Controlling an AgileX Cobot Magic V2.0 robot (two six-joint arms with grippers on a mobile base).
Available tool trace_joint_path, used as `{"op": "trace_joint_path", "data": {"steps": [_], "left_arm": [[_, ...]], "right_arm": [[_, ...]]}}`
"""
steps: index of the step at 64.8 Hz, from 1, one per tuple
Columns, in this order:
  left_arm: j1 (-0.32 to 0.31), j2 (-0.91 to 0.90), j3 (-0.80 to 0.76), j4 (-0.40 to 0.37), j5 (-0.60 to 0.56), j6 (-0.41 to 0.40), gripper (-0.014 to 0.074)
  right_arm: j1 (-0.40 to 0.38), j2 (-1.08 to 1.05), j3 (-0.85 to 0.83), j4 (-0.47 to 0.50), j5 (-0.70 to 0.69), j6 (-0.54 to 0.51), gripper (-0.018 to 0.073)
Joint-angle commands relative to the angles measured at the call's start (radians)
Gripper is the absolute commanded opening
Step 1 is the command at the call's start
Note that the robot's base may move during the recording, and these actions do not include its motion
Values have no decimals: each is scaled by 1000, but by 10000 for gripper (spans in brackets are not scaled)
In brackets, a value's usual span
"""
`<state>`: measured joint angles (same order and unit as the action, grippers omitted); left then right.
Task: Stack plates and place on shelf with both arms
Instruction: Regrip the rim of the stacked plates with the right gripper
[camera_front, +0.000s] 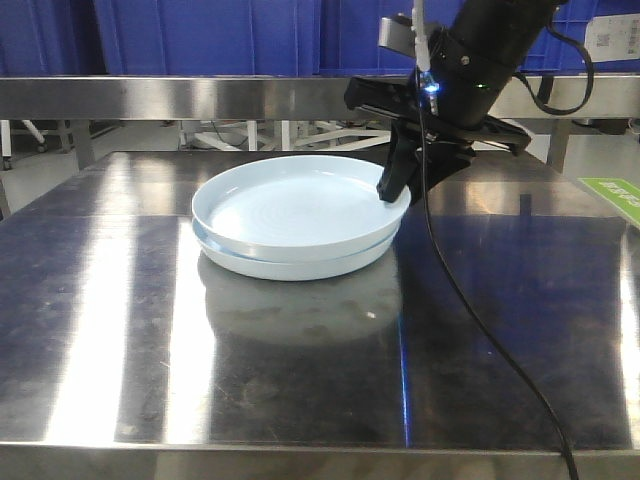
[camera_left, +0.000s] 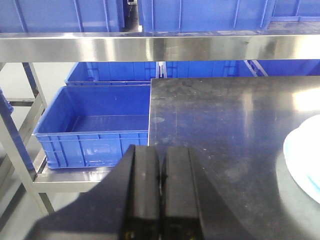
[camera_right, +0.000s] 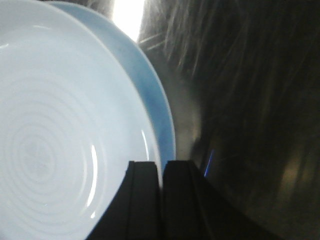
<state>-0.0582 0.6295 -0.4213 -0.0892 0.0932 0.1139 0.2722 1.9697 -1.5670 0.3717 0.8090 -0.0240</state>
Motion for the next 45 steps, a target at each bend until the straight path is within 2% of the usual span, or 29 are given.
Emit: {"op": "trace_joint_path", "data": {"steps": [1, 9, 16, 45], "left_arm": [[0, -3, -30, -8, -78, -3, 82], [0, -3, -30, -8, -78, -3, 82], [0, -3, -30, -8, -78, -3, 82], [0, -3, -30, -8, -78, -3, 82]], "right_arm": [[-1, -59, -23, 27, -47, 0, 158], [-1, -59, -23, 27, -47, 0, 322], [-1, -61, -23, 18, -44, 0, 412], [16, -57, 13, 12, -81, 0, 415]]}}
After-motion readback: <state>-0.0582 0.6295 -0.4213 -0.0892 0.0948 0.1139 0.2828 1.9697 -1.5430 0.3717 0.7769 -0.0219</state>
